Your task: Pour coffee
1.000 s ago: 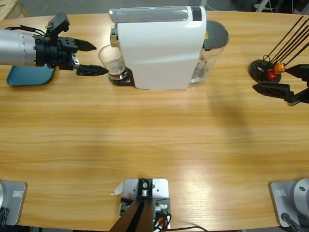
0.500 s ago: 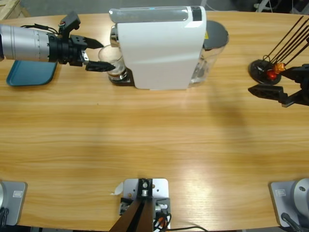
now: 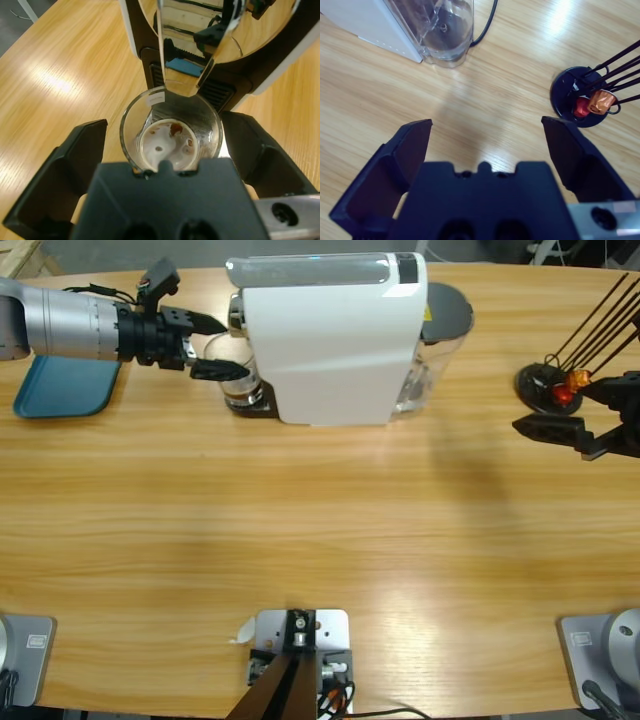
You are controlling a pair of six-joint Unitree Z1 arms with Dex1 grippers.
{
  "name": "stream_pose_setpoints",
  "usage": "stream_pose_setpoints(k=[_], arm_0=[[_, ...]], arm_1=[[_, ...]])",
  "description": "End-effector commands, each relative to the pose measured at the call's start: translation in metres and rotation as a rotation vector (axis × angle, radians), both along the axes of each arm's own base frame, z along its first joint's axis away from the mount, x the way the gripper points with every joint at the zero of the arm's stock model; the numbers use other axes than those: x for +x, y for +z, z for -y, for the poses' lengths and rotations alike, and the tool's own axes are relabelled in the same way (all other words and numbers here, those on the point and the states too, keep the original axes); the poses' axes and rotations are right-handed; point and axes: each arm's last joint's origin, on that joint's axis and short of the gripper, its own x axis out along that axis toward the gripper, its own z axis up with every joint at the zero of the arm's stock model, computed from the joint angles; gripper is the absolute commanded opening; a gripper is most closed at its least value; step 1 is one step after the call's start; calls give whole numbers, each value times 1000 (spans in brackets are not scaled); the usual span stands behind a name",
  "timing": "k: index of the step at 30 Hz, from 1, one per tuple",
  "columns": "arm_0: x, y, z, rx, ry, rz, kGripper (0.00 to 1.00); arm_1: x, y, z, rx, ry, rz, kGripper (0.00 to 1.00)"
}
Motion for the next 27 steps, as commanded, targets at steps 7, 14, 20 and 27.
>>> stream_pose_setpoints(k=[7,14,20,27], arm_0=[[12,-25,1,10,-18,-27,964],[17,-26,3,-6,-19,-21,751],[16,-27,6,-5,-27,-18,360],[14,-28,9,12,-23,-13,0]], arm_1=[[6,-8,-3,-8,8,-36,1000],[5,-8,-3,-7,8,-34,1000],[3,-7,-2,-3,7,-27,1000],[4,-7,-2,-4,6,-28,1000]])
